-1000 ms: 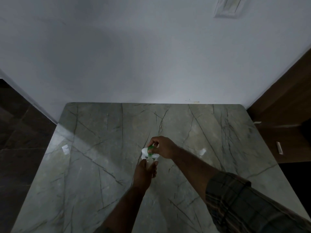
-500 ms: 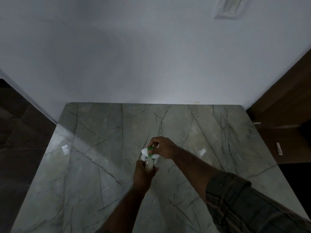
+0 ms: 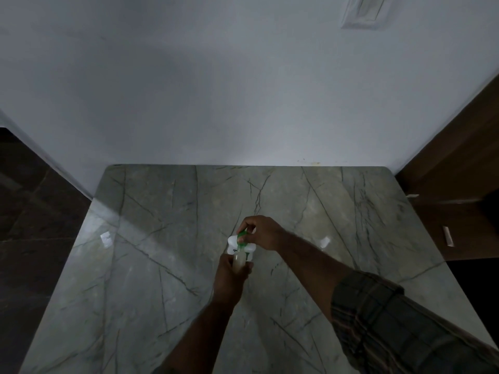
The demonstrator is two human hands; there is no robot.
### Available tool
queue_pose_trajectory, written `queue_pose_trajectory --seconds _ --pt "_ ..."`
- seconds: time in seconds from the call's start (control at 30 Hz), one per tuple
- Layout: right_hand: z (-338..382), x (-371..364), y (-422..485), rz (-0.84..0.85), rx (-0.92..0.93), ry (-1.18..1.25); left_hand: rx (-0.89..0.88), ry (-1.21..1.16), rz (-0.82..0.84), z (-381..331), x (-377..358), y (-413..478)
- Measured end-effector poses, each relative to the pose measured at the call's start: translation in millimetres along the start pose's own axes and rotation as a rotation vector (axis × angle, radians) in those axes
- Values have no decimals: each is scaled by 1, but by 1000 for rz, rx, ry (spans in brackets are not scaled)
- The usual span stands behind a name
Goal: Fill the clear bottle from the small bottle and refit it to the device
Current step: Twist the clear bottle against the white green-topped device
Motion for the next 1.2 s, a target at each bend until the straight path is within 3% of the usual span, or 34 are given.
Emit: queue_pose_trajectory --seconds 1.2 --pt "-3 -1 -3 41 -6 2 -113 181 -46 9 3 3"
Point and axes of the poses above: each hand's wrist, its own y-axis towards the middle knuckle, its own x-axis out of the back of the hand, z = x × y, the point moved 5 cm from there along y, towards the middle knuckle, and after that the axes turned 4 degrees about -z, right-handed, at the moved point
